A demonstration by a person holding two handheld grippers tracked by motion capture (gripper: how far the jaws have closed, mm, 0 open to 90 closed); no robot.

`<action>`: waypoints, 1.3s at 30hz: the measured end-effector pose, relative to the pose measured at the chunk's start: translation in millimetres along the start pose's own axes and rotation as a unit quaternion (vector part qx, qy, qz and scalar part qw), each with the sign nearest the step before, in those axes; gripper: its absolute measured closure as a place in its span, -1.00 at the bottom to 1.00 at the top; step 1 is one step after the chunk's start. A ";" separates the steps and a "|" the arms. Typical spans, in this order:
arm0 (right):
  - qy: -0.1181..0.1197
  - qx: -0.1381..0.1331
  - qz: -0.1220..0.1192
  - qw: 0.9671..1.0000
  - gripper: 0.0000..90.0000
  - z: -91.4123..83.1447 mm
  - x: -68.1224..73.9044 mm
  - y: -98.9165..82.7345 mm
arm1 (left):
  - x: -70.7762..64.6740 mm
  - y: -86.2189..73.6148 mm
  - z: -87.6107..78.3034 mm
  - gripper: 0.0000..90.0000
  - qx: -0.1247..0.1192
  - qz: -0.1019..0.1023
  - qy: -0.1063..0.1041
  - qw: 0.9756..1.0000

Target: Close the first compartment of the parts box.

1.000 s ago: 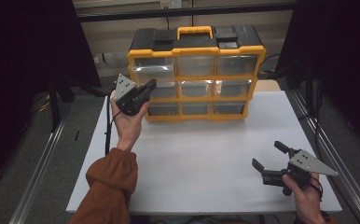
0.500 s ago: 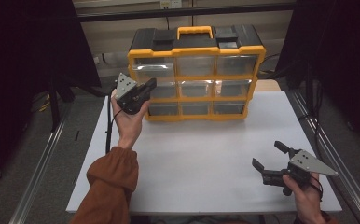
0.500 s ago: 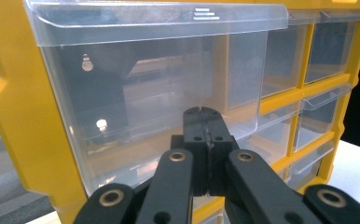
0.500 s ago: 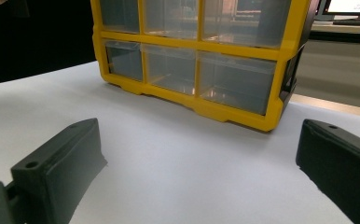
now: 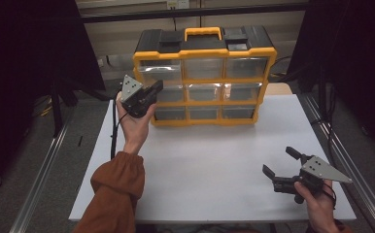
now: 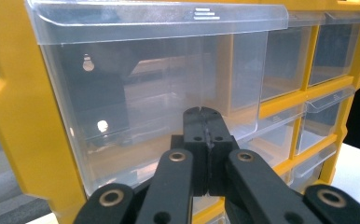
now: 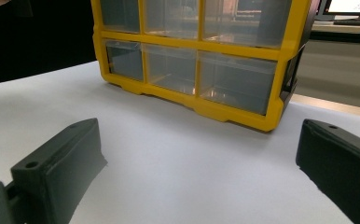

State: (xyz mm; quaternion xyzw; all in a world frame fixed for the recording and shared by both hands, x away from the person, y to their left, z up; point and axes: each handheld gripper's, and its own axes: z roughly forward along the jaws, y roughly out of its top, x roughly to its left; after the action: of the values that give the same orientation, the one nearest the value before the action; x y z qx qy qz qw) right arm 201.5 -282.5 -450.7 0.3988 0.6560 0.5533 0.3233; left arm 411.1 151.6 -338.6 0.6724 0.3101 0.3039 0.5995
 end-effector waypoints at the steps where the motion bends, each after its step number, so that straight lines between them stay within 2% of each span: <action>1: 0.000 0.000 0.000 1.000 -0.99 -0.1 0.0 0.0 | 0.3 0.0 0.4 1.00 -0.001 0.001 -0.001 1.000; 7: -0.001 0.001 0.000 1.000 -0.99 0.0 0.0 0.0 | 0.4 -0.1 2.1 1.00 -0.003 -0.002 0.003 1.000; 15: -0.001 0.002 0.002 1.000 -0.99 -0.1 0.3 0.0 | 2.1 0.0 2.9 1.00 0.000 0.002 -0.002 1.000; 18: 0.000 0.001 0.001 1.000 -0.99 -0.1 0.2 0.0 | 1.4 -0.8 4.3 1.00 -0.007 -0.007 0.002 1.000; 27: 0.000 0.001 0.001 1.000 -0.99 -0.1 0.1 0.0 | 2.2 -0.5 5.6 1.00 -0.004 -0.006 0.005 1.000; 32: 0.000 0.001 0.001 1.000 -0.99 -0.1 0.1 0.0 | 3.5 -0.1 6.7 1.00 -0.001 -0.002 -0.002 1.000; 39: 0.001 0.001 0.000 1.000 -0.99 -0.1 -0.1 -0.1 | 3.3 -0.4 8.6 1.00 -0.005 -0.003 0.006 1.000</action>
State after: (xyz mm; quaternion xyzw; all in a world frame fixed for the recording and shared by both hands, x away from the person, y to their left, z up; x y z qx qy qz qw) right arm 201.4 -282.6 -450.8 0.3989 0.6566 0.5531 0.3222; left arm 419.9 148.9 -339.7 0.6666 0.3145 0.3076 0.6017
